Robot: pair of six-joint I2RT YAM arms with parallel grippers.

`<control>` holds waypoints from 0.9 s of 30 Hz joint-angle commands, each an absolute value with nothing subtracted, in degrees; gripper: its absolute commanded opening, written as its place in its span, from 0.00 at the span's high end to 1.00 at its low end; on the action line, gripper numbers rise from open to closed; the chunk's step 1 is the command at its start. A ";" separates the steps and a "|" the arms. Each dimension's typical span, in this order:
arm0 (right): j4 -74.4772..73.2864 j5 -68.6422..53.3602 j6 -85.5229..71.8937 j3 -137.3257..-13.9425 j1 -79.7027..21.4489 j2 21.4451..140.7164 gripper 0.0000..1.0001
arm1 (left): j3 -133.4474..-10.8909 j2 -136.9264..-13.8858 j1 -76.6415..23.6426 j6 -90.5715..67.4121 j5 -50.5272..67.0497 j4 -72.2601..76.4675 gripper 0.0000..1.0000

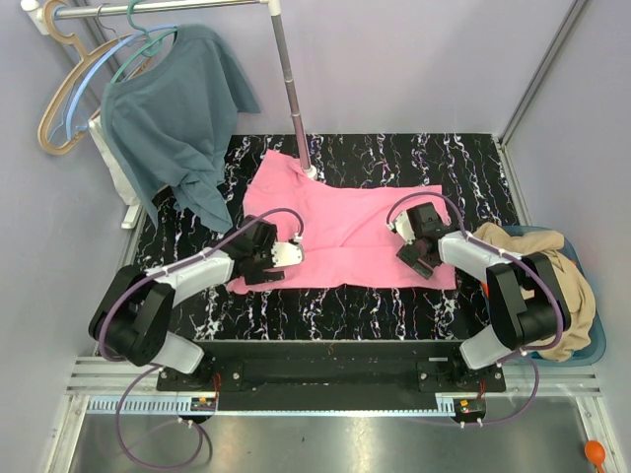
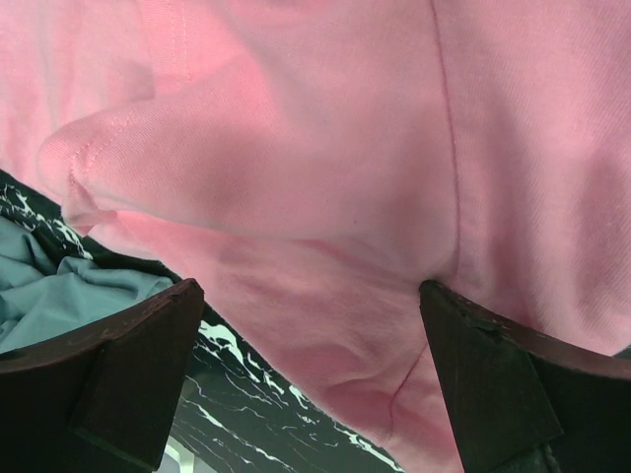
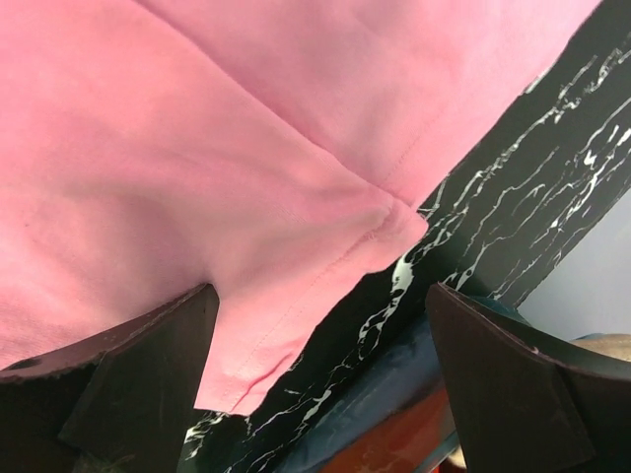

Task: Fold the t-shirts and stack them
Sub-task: Fold the tshirt

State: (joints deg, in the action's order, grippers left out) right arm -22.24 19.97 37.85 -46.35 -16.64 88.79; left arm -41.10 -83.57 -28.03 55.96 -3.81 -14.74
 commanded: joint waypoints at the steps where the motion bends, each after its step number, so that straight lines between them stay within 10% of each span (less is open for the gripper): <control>1: -29.35 15.20 36.03 -42.98 -18.98 88.42 0.00 | -36.83 -82.54 -27.86 56.86 -5.62 -20.39 0.01; 27: -40.08 13.80 33.66 -38.76 -22.85 74.10 0.00 | -25.93 -64.08 -33.04 52.47 -8.61 -30.14 0.01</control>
